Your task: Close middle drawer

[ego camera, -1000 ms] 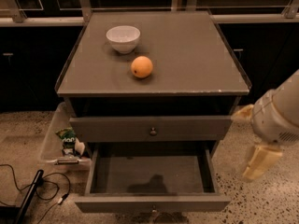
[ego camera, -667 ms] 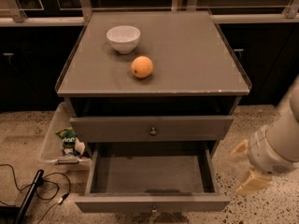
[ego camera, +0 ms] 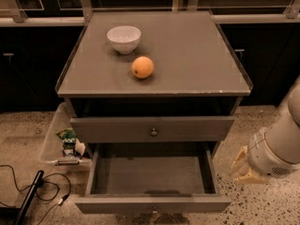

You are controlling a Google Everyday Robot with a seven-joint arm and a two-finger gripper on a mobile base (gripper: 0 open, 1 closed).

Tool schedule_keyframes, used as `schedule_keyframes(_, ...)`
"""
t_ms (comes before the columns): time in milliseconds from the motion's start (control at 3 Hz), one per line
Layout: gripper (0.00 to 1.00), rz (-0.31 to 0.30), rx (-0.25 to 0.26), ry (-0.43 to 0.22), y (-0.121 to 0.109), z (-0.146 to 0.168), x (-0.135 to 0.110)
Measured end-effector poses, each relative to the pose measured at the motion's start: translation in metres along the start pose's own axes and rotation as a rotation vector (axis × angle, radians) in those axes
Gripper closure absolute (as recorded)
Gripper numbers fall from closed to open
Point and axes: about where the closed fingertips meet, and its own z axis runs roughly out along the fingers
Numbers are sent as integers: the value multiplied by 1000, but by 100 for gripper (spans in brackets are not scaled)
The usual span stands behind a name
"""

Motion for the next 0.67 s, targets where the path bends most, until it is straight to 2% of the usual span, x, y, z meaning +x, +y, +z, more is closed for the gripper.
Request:
schedule_keyframes(333, 100, 41, -64, -35, 5, 49, 9)
schedule_keyframes(667, 100, 71, -117, -87, 5, 108, 19)
